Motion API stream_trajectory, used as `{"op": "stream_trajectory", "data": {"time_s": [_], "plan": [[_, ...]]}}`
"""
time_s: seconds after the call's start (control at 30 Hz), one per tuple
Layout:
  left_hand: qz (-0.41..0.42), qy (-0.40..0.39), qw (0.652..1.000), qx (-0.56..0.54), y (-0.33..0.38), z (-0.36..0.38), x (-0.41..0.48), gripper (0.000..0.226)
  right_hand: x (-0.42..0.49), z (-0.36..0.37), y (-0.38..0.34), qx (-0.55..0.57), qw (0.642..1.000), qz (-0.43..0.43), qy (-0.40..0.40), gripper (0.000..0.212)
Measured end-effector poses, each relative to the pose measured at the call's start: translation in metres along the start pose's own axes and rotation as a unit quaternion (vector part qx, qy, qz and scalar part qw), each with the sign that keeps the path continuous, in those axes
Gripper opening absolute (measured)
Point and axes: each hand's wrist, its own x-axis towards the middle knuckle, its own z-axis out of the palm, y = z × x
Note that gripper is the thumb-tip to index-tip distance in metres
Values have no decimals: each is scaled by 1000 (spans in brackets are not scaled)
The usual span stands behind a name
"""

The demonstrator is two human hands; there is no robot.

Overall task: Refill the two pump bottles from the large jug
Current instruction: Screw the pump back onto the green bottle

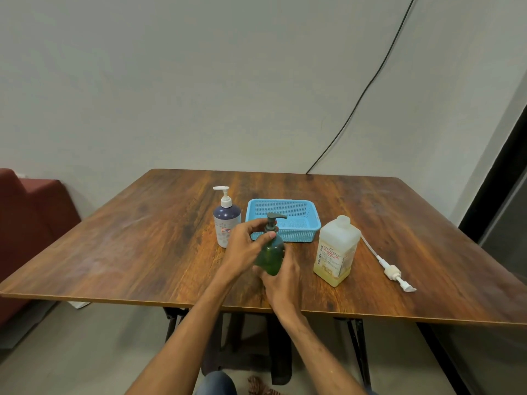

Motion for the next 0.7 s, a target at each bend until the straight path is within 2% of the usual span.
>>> {"op": "stream_trajectory", "data": {"time_s": [0.23, 0.37, 0.57, 0.7], "plan": [[-1, 122, 992, 5, 0, 8, -3, 35, 0, -4, -3, 1, 1000, 0, -7, 77], [9, 147, 989, 7, -1, 13, -3, 32, -1, -5, -4, -12, 1000, -5, 9, 73], [11, 125, 992, -15, -2, 11, -7, 31, -2, -4, -5, -4, 1000, -6, 11, 74], [-4, 38, 999, 1, -2, 2, -3, 31, -1, -4, -3, 4, 1000, -7, 8, 77]]}}
